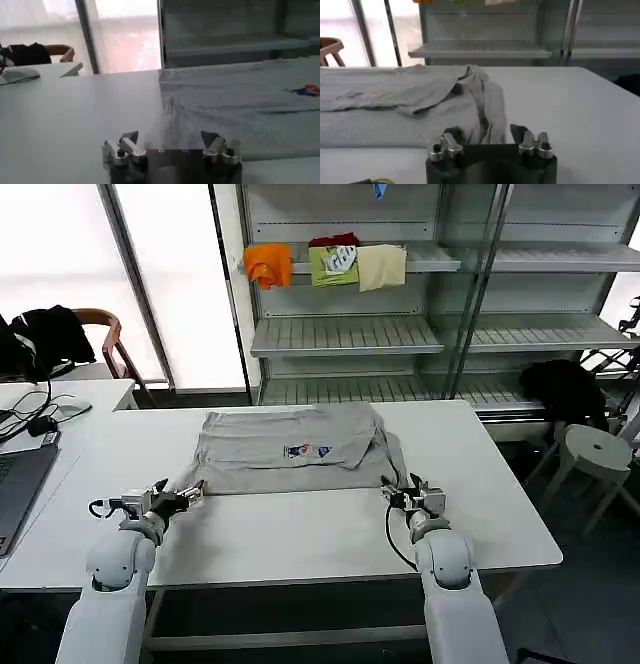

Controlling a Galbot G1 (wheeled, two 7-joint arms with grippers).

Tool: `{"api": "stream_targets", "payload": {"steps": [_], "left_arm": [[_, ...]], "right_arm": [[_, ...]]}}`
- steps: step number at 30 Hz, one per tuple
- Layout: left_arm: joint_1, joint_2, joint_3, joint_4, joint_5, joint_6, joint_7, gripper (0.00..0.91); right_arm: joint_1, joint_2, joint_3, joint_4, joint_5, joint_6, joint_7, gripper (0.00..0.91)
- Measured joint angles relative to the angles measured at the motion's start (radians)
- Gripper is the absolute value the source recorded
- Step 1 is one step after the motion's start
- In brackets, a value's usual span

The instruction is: Fold and organize the clothes.

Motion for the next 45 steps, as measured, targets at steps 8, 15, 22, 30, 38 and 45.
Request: {"api": "stream_targets", "payload": {"steps": [8, 15, 22, 30, 38, 45], "left_arm": [[0.006, 0.001, -0.001, -0.002, 0.005, 0.000, 0.016, 0.000], [0.013, 0.001, 0.002, -0.001, 0.013, -0.010, 0.020, 0.000], [0.039, 0.013, -0.005, -0.029, 0.011, -0.010, 0.021, 0.000], [0.134, 0.042, -0.042, -0.151, -0.033, 0.000, 0.032, 0.000], [0.302, 0.034, -0.112, -0.317, -0.078, 0.001, 0.041, 0.000], [0.450, -0.003, -0.189, -0.445, -0.094, 0.001, 0.039, 0.000]], "right_arm": [[-0.012, -0.004, -0.009, 0.021, -0.001, -0.005, -0.001, 0.000], [-0.026, -0.009, -0.018, 0.044, 0.005, -0.015, -0.001, 0.000], [-0.062, -0.021, -0.030, 0.098, 0.037, -0.034, 0.011, 0.000], [-0.161, -0.042, -0.051, 0.235, 0.061, -0.047, 0.030, 0.000], [-0.294, -0.068, -0.065, 0.379, 0.065, -0.051, 0.038, 0.000], [-0.409, -0.079, -0.082, 0.477, 0.057, -0.053, 0.045, 0.000]]}}
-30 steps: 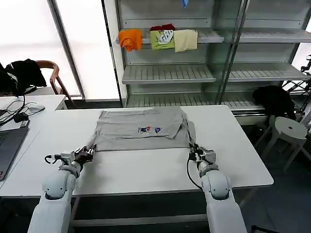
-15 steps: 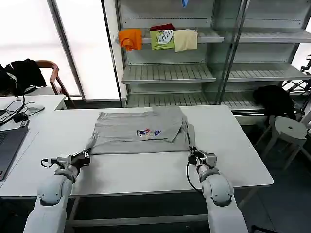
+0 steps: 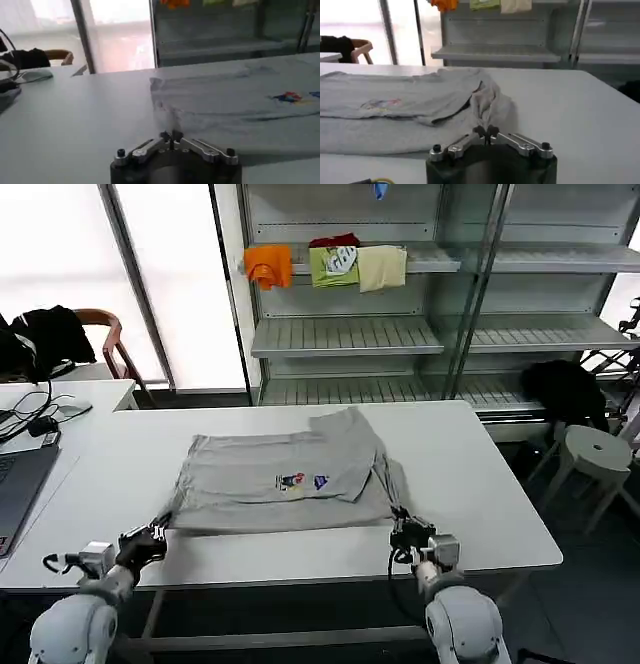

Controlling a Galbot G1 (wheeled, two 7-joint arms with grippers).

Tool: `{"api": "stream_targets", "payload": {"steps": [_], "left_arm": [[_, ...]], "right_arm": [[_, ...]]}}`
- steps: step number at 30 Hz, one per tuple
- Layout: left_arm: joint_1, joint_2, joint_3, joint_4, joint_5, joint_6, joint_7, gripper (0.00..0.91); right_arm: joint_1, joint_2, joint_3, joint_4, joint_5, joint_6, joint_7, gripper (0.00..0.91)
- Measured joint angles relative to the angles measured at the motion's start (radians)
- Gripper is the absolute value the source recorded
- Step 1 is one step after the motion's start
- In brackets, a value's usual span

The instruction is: Fold and organize the clothes.

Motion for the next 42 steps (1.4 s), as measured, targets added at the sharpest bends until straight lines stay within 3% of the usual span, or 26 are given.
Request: {"api": "stream_targets", "payload": {"steps": [10, 11, 12, 13, 14, 25, 31, 36, 42], "left_arm": [[0.125, -0.049, -0.072, -0.088, -0.006, -0.003, -0.022, 0.010], [0.133, -0.054, -0.074, -0.092, -0.005, -0.004, -0.025, 0.242], [0.141, -0.058, -0.076, -0.095, -0.004, -0.005, -0.028, 0.756], [0.147, -0.061, -0.076, -0.097, -0.004, -0.005, -0.031, 0.756], [0.151, -0.064, -0.076, -0.099, -0.004, -0.005, -0.034, 0.907], [0.156, -0.105, -0.113, -0.157, -0.011, -0.001, -0.079, 0.907], [0.103, -0.109, -0.124, -0.188, -0.014, 0.000, -0.083, 0.907], [0.005, -0.083, -0.096, -0.153, -0.018, 0.000, -0.060, 0.907], [-0.183, -0.037, -0.026, -0.002, -0.017, 0.000, -0.016, 0.907]], "right_arm": [[-0.115, -0.018, -0.024, 0.091, -0.023, -0.001, 0.001, 0.000], [-0.123, -0.018, -0.025, 0.095, -0.025, -0.001, 0.001, 0.665], [-0.131, -0.017, -0.025, 0.099, -0.027, -0.001, 0.001, 0.665], [-0.137, -0.016, -0.025, 0.102, -0.027, -0.001, 0.001, 0.907], [-0.142, -0.013, -0.024, 0.105, -0.028, 0.000, 0.001, 0.907], [-0.144, 0.022, 0.017, 0.166, -0.042, 0.001, 0.018, 0.907], [-0.062, 0.028, 0.023, 0.174, -0.053, -0.001, 0.008, 0.907], [0.099, 0.037, -0.008, 0.066, -0.041, -0.002, 0.006, 0.907], [0.360, 0.088, -0.025, -0.227, -0.034, 0.007, 0.005, 0.907]]}}
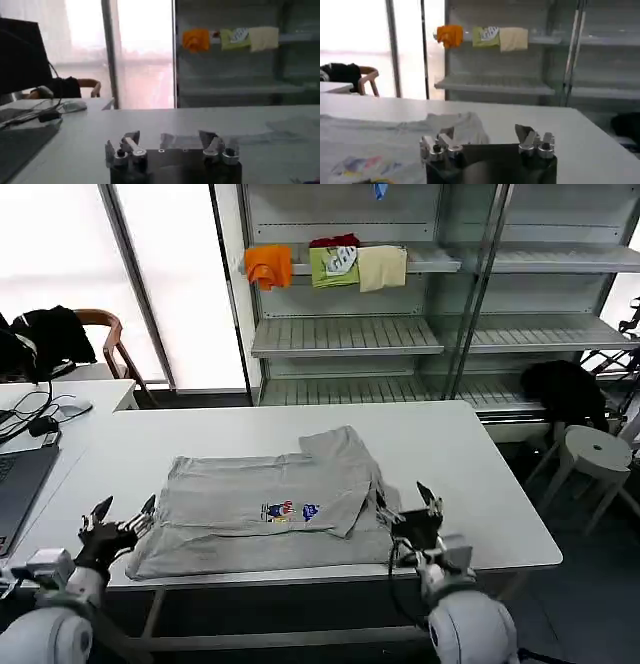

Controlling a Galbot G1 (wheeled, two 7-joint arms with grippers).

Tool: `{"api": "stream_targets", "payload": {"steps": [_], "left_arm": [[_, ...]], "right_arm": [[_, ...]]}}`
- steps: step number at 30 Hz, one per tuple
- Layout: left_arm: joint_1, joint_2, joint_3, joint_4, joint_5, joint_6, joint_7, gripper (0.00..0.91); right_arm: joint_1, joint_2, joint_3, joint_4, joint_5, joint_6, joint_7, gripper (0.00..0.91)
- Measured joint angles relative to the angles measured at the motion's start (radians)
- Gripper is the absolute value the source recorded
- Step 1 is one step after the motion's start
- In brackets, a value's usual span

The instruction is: Fold and organize the clothes.

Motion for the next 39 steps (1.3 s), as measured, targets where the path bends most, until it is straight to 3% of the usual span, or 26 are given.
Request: {"api": "stream_targets", "payload": {"steps": [8, 15, 23, 31, 33, 35, 36, 37, 39], "left_arm": [[-0.249, 0.042, 0.096, 0.284, 0.050, -0.019, 0.051, 0.907], [-0.373, 0.052, 0.130, 0.474, 0.098, -0.044, 0.089, 0.907], [-0.454, 0.047, 0.149, 0.614, 0.145, -0.062, 0.103, 0.907], [-0.488, 0.048, 0.161, 0.700, 0.194, -0.074, 0.111, 0.907], [-0.497, 0.048, 0.162, 0.719, 0.203, -0.077, 0.111, 0.907], [-0.503, 0.049, 0.165, 0.735, 0.211, -0.078, 0.110, 0.907], [-0.507, 0.049, 0.167, 0.744, 0.215, -0.078, 0.109, 0.766], [-0.511, 0.049, 0.170, 0.753, 0.219, -0.077, 0.108, 0.554], [-0.520, 0.048, 0.173, 0.769, 0.228, -0.077, 0.108, 0.322]], "right_arm": [[0.289, 0.049, -0.010, -0.443, -0.022, 0.091, -0.004, 0.907], [0.448, 0.049, -0.017, -0.727, -0.018, 0.183, -0.050, 0.907], [0.542, 0.049, -0.027, -0.910, -0.022, 0.226, -0.100, 0.907], [0.580, 0.049, -0.038, -0.992, -0.018, 0.250, -0.128, 0.826], [0.584, 0.049, -0.041, -1.000, -0.020, 0.251, -0.133, 0.756], [0.586, 0.049, -0.044, -1.007, -0.022, 0.252, -0.135, 0.615], [0.587, 0.049, -0.046, -1.009, -0.024, 0.252, -0.137, 0.474], [0.587, 0.049, -0.045, -1.010, -0.027, 0.252, -0.138, 0.232], [0.586, 0.049, -0.046, -1.013, -0.031, 0.252, -0.141, 0.081]]}}
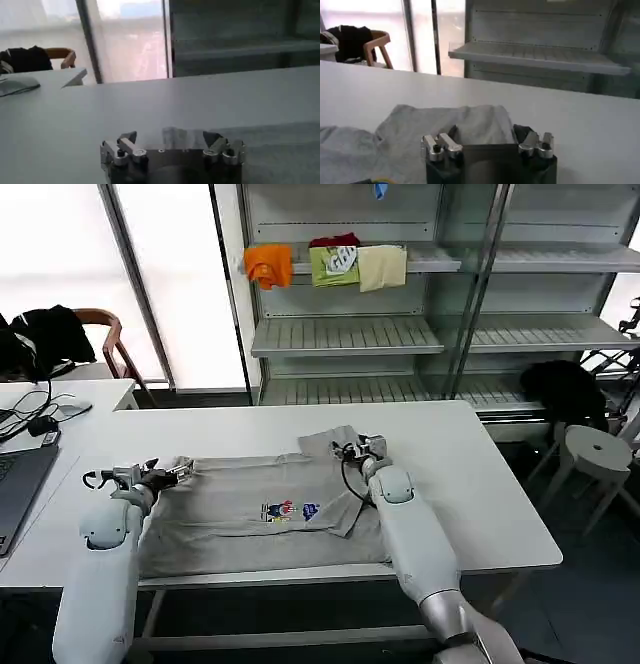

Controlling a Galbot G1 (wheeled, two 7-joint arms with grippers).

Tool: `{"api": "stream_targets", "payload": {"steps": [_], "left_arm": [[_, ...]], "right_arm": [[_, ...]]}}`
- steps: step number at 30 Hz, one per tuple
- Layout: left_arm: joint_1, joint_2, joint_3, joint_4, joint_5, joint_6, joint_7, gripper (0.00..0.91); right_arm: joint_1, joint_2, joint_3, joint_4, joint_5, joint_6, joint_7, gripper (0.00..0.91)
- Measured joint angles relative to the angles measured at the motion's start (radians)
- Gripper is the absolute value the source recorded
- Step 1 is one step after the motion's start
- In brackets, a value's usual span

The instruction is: Fold and organize the clothes.

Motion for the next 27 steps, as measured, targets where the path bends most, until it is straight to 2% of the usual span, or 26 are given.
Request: {"api": "stream_targets", "payload": {"steps": [1, 2, 13, 27], "left_arm": [[-0.003, 0.000, 0.001, 0.007, 0.004, 0.001, 0.000, 0.131], [-0.006, -0.001, 0.002, 0.012, 0.006, 0.001, 0.001, 0.020], [-0.016, 0.006, 0.016, 0.040, 0.008, 0.006, 0.026, 0.000], [0.032, 0.033, 0.000, -0.042, -0.082, -0.032, 0.018, 0.000]], "right_arm": [[-0.001, 0.000, 0.000, 0.000, -0.003, -0.001, -0.001, 0.020], [-0.002, -0.001, -0.001, 0.000, -0.006, -0.001, -0.003, 0.000], [-0.026, -0.001, -0.001, 0.028, -0.027, -0.011, -0.015, 0.000], [-0.096, 0.001, -0.029, 0.170, 0.028, -0.003, 0.033, 0.000]]}}
